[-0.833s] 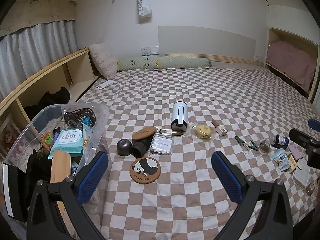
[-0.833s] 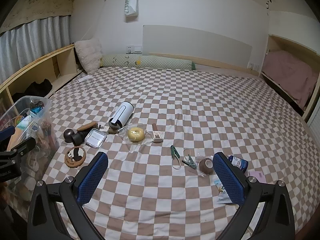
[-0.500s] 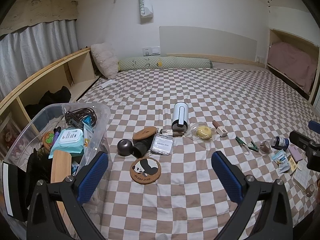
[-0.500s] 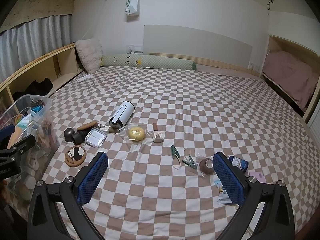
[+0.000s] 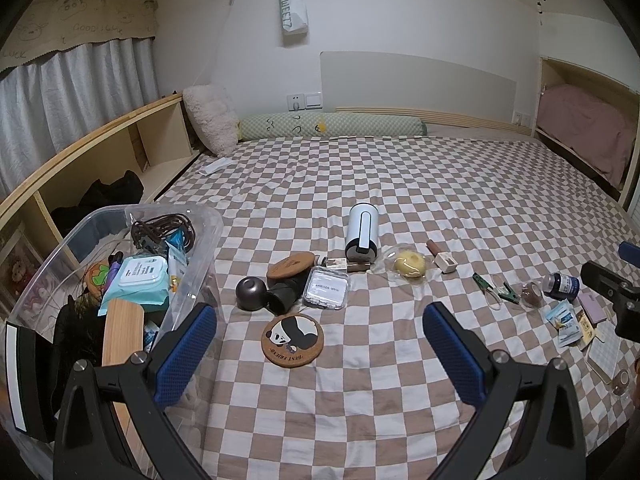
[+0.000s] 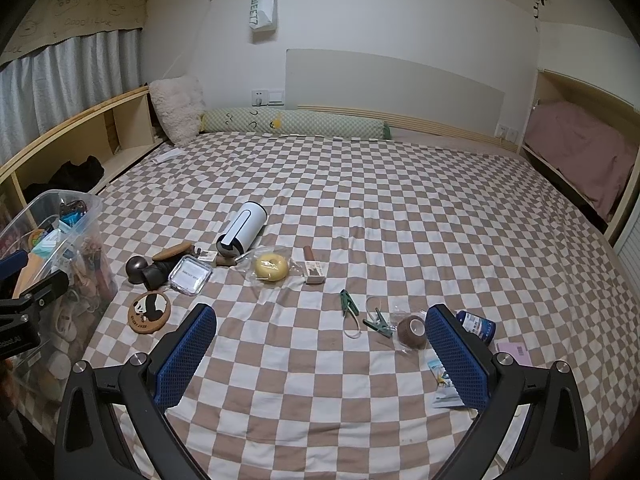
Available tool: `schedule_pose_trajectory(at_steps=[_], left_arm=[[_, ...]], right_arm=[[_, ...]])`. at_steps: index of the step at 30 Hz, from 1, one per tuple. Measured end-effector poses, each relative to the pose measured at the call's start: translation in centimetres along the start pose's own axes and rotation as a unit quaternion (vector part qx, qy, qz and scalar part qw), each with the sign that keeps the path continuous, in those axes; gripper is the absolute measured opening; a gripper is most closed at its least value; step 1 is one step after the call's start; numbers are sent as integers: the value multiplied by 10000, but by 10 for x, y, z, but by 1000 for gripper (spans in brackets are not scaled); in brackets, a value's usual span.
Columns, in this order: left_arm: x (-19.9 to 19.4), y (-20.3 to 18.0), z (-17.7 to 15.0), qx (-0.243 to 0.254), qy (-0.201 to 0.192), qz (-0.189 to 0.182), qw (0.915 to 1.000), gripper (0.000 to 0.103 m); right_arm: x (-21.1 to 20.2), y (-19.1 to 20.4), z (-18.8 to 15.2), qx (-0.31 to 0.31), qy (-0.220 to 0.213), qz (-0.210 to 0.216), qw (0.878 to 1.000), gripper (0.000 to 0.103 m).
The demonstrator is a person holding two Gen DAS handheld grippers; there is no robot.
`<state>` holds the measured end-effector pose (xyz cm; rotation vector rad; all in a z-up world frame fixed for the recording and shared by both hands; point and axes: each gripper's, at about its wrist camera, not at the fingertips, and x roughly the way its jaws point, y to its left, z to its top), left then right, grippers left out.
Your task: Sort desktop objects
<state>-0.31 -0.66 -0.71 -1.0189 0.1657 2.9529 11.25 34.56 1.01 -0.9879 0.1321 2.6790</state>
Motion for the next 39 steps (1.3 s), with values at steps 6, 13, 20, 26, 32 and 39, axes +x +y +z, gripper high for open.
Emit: schedule_pose_trajectory(at_steps=[6,13,20,26,32,39], left_arm=[[0,-1,0,-5,6,-21,10000,103],[0,0,4,-60,29,-12,10000,103],[0,-1,3,-45,15,5,10000,103],[-3,-1,3,-43,13,-40,10000,103],[-9,1,2,-50,-17,-19,10000,103],[-20,3,1,-42,-5,-80,10000,103]], right_arm=[[1,0,0,-29,12,0,10000,103],[0,0,0,-29,24,1,10000,103],[0,1,1,-48,17,-21,10000,103],[0,-1,1,-45,17,-14,10000,103],[-3,0,0,-62,-25,-31,10000,103],[-12,1,-4,-60,-98,-53,9999,103]])
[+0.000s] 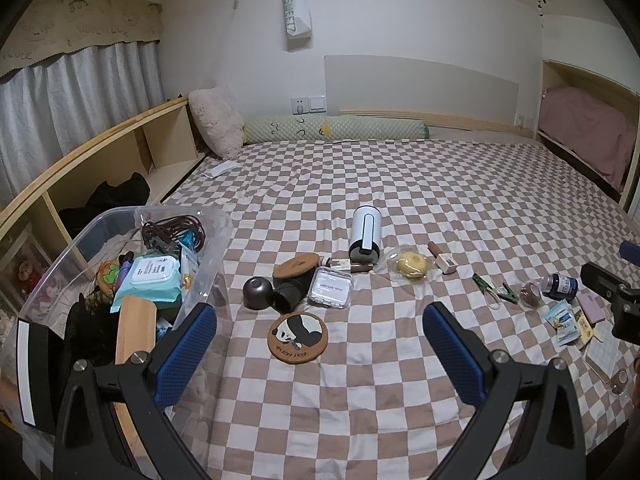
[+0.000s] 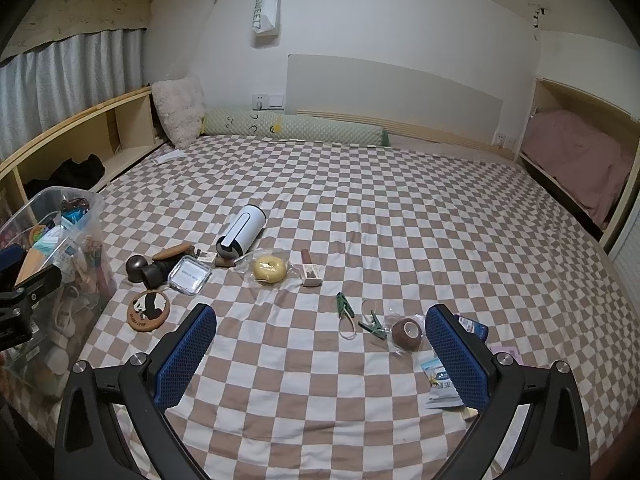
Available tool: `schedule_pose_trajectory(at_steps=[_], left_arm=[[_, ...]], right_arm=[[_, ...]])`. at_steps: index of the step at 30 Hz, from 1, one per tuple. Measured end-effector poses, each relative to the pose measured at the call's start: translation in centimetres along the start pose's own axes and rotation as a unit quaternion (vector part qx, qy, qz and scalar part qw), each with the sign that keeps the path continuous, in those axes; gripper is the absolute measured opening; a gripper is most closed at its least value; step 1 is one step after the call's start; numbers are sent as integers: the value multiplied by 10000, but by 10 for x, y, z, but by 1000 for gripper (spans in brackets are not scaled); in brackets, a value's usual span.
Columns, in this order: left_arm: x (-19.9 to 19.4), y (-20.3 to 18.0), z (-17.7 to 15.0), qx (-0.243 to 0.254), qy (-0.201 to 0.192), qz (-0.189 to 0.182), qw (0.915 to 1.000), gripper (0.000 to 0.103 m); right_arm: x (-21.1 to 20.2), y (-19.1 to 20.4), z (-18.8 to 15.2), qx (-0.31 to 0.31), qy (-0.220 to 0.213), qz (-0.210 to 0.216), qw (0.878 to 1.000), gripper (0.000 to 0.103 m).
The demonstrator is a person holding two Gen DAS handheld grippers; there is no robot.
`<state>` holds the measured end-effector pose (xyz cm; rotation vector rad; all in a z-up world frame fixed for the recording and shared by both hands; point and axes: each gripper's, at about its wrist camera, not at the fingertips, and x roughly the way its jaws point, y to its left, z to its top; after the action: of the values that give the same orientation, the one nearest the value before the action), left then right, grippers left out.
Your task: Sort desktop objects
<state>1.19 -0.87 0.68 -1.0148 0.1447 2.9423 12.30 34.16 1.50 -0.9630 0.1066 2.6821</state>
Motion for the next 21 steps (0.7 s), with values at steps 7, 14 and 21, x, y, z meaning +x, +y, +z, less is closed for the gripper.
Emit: schedule_pose_trajectory(at_steps=[7,14,21], left_arm=[[-23,1,-3,11,-52,-210,9998,103],[-49,1,5,119,-227,-319,9992,103],[-49,-5,20,215,-134,-511,9984,103]], right_arm=[[-17,2,-5,-169,15,34,9999,103],[-40,-20,3,349,-74,408,9985,103],[-29,-32,11,313,130,183,9993,103]])
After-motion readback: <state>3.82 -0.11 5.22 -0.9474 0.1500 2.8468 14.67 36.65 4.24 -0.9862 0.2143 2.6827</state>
